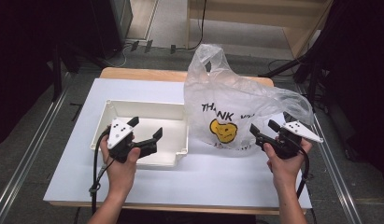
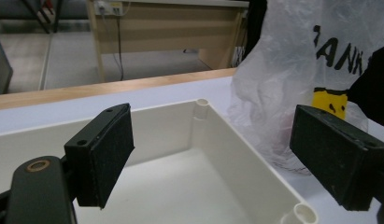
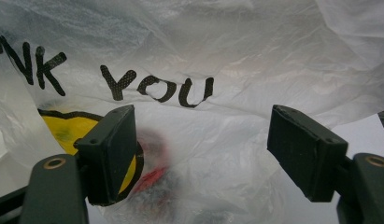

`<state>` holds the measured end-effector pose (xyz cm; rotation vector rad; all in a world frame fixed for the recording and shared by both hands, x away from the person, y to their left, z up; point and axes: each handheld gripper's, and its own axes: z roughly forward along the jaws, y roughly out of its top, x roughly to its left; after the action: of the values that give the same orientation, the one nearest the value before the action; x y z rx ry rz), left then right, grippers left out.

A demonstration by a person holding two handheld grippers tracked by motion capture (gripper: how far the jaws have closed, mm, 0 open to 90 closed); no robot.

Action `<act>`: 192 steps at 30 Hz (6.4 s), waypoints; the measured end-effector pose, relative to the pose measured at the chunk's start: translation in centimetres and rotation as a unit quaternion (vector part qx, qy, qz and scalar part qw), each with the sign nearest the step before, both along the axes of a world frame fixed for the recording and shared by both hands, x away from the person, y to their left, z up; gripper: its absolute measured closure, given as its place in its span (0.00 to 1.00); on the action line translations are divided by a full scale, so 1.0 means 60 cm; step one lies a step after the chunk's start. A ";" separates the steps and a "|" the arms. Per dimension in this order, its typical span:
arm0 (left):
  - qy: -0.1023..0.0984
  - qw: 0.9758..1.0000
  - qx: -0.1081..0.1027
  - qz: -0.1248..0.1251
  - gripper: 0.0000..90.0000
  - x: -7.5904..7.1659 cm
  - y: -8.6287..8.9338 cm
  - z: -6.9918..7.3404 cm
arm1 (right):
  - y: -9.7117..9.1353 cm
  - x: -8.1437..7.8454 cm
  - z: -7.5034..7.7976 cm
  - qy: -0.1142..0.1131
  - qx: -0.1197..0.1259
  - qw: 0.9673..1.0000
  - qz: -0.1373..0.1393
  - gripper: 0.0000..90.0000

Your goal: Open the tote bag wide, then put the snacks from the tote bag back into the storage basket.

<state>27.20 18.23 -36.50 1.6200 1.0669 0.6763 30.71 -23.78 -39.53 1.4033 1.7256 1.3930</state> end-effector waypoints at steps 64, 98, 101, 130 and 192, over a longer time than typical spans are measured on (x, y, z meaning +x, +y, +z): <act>0.017 0.997 -0.041 -0.066 0.38 0.045 -0.159 0.001 | -0.038 -0.018 0.029 -0.008 0.062 0.998 -0.002 0.33; 0.130 0.981 -0.019 -0.142 0.98 0.026 -0.198 -0.098 | -0.002 -0.022 0.017 -0.037 0.057 0.997 0.023 0.72; 0.133 0.981 -0.019 -0.141 0.98 0.019 -0.199 -0.109 | 0.005 -0.010 -0.004 -0.021 0.046 0.998 0.023 0.80; 0.138 0.977 0.001 -0.161 0.47 -0.040 -0.217 -0.131 | 0.045 0.058 -0.150 0.178 -0.037 0.983 0.029 0.93; 0.112 0.988 0.108 -0.023 1.00 0.082 -0.273 -0.092 | 0.020 -0.002 -0.066 0.000 0.038 0.996 0.085 0.87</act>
<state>32.12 1.84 -42.03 1.9379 1.1448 0.6054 30.58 -22.60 -43.48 1.3194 1.8464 1.5636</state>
